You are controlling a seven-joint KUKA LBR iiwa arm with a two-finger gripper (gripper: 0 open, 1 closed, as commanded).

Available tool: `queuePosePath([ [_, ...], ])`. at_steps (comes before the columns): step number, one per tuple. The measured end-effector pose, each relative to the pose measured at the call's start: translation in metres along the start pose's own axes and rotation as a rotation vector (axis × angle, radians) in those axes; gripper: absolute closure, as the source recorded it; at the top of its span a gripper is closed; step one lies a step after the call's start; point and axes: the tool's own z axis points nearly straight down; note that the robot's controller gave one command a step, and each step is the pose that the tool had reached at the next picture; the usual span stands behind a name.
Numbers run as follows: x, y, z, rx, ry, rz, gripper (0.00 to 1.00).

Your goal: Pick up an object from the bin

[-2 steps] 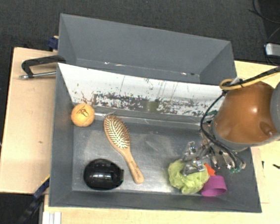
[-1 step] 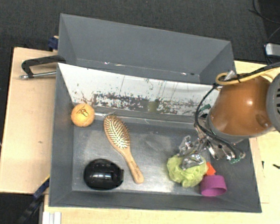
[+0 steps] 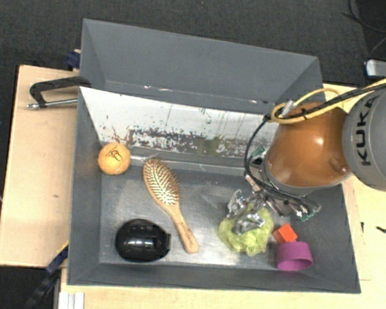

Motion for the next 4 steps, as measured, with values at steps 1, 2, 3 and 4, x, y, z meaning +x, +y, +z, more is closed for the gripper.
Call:
queuePosePath([
  [1,-0.004,0.005,-0.017,-0.006,0.000,0.112,1.00],
  [2,-0.056,0.001,0.032,-0.003,-0.001,-0.157,1.00],
  [3,-0.056,0.001,0.032,-0.004,-0.001,-0.157,1.00],
  [4,-0.055,-0.004,0.002,-0.007,0.001,-0.157,1.00],
])
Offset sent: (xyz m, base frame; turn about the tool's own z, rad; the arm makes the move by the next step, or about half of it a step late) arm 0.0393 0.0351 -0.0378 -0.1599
